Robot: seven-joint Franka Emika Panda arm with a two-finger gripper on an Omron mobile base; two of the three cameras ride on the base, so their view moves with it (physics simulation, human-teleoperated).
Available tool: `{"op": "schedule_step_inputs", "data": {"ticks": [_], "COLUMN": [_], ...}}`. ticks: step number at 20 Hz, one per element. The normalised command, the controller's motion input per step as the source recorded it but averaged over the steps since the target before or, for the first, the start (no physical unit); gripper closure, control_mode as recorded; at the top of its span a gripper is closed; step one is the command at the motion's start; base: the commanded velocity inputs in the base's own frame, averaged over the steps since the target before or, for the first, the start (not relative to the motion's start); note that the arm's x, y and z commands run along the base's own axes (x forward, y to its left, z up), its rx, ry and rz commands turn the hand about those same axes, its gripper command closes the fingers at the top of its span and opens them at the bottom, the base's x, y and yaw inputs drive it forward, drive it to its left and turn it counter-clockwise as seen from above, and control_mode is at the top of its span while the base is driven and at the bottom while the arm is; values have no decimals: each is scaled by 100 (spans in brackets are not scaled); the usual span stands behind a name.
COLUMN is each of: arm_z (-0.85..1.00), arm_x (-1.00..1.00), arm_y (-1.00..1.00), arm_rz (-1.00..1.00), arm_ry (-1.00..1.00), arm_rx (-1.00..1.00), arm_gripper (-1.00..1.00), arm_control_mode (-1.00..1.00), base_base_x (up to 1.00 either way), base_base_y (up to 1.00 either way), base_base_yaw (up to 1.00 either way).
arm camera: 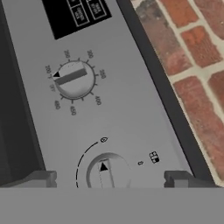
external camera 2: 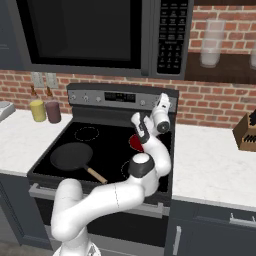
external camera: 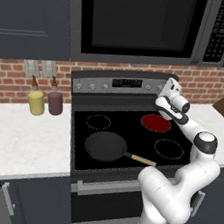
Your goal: Turn off the rear right burner of the stove.
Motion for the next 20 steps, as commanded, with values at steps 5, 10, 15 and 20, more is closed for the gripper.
{"op": "schedule_step_inputs", "data": {"ticks": [5,10,15,20], "arm_z": [-1,0,0,0], "arm_x": [-2,0,0,0], "arm_y": [1,1,21,1], "arm_rz": [0,0,0,0], "arm_ry": [-3,-2,0,0], "arm_rx": [-2,0,-5,0], "arm_gripper": [-100,-100,-100,-100], "arm_control_mode": [-100,-100,-100,-100], "base_base_x": [0,0,0,0], "base_base_y": [0,0,0,0], "base_base_yaw": [0,0,0,0]}}
